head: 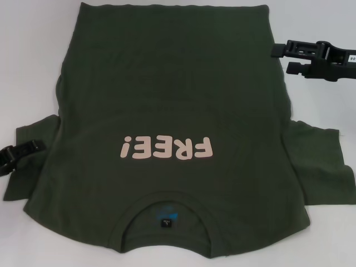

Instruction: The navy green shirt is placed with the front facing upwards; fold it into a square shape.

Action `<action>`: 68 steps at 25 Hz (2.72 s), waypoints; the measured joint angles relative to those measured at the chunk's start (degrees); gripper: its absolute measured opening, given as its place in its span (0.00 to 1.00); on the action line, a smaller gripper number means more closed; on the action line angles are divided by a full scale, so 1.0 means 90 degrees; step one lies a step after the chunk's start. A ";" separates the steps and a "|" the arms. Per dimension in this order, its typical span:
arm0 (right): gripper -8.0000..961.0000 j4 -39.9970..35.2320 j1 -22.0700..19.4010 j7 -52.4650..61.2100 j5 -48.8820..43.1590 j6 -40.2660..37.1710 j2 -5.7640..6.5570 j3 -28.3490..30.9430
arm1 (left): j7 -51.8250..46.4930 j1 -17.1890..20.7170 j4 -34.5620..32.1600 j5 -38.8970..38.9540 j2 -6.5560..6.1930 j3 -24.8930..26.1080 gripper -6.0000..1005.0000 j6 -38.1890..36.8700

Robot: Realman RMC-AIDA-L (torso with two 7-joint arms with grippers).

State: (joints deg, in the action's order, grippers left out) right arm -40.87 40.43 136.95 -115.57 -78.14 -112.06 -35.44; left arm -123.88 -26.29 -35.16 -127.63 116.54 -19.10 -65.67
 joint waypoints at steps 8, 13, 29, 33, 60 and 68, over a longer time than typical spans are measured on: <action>0.96 0.0000 -0.0004 0.0000 0.0000 -0.0008 0.0009 0.0100 | -0.0449 -0.0125 -0.0192 -0.0278 0.0010 -0.0332 0.87 0.0336; 0.96 0.0000 -0.0010 -0.0001 0.0004 -0.0011 0.0010 0.0148 | -0.0567 -0.0163 -0.0243 -0.0477 0.0014 -0.0405 0.60 0.0455; 0.96 0.0005 0.0014 -0.0002 0.0023 -0.0009 0.0048 0.0158 | -0.0503 0.0059 -0.1330 -0.0506 0.0231 -0.1132 0.17 0.0369; 0.96 0.0016 -0.0001 -0.0002 0.0083 -0.0009 0.0063 0.0160 | -0.0495 0.0123 -0.1720 -0.0622 0.0288 -0.1253 0.06 0.0386; 0.96 0.0166 -0.0059 -0.0002 0.0098 -0.0010 0.0186 0.0169 | -0.2310 -0.1007 -0.3016 -0.3665 -0.0048 -0.2170 0.02 0.0079; 0.96 0.0166 -0.0054 -0.0002 0.0097 -0.0009 0.0185 0.0167 | -0.3528 -0.1544 -0.3586 -0.3832 0.0011 -0.3133 0.03 -0.1513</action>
State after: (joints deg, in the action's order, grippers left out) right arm -39.37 39.95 136.93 -114.70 -78.22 -110.39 -33.94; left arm -155.63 -40.19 -67.43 -162.12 116.63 -47.29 -79.28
